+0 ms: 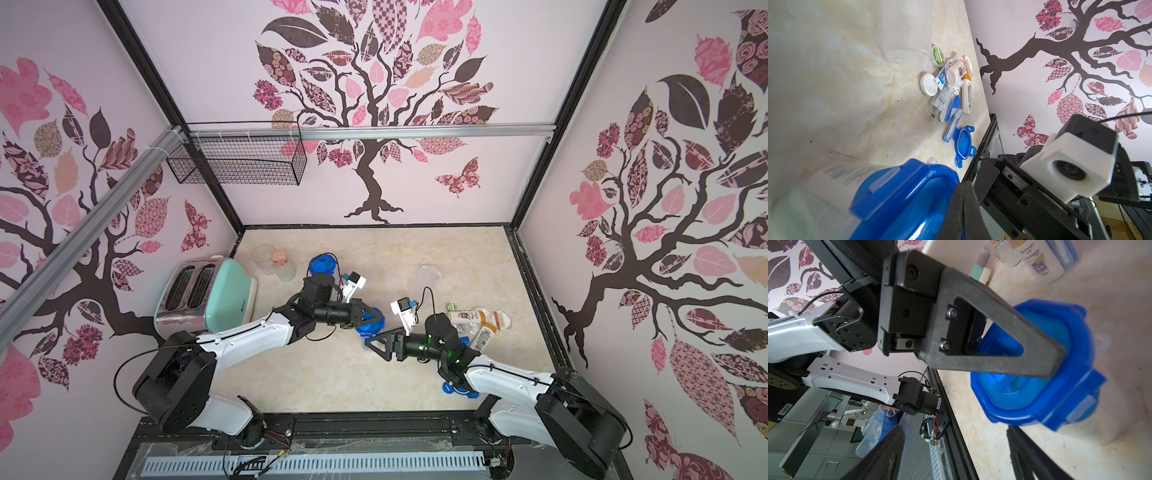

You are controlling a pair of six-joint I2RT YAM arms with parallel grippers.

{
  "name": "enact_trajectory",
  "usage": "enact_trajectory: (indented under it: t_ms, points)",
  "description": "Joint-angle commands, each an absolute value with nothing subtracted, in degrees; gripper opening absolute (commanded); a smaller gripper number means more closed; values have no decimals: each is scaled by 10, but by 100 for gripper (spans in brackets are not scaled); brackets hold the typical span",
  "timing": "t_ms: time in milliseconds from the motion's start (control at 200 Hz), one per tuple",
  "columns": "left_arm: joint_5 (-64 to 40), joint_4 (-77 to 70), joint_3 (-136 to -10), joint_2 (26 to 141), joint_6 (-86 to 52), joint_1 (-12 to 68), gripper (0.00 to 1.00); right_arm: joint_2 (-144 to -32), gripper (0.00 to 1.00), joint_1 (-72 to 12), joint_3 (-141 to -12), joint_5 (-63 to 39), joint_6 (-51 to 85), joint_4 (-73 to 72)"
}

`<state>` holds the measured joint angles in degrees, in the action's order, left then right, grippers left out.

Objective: Take out toiletry kits
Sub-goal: Unfasten the latch on the container.

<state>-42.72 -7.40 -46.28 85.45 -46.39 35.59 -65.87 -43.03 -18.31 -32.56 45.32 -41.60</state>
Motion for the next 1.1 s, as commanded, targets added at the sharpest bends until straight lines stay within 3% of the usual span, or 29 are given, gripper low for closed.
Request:
enact_trajectory:
  t_ms: [0,640,1095]
  points:
    - [-399,-25,-446,874,-459,353,5,-664,80,-439,-181,-303,467,-443]
    - [-391,-24,-440,881,-457,354,3,-738,79,-480,-190,-255,473,-543]
    - [-390,-38,-412,888,-456,354,2,-756,79,-481,-208,-298,364,-581]
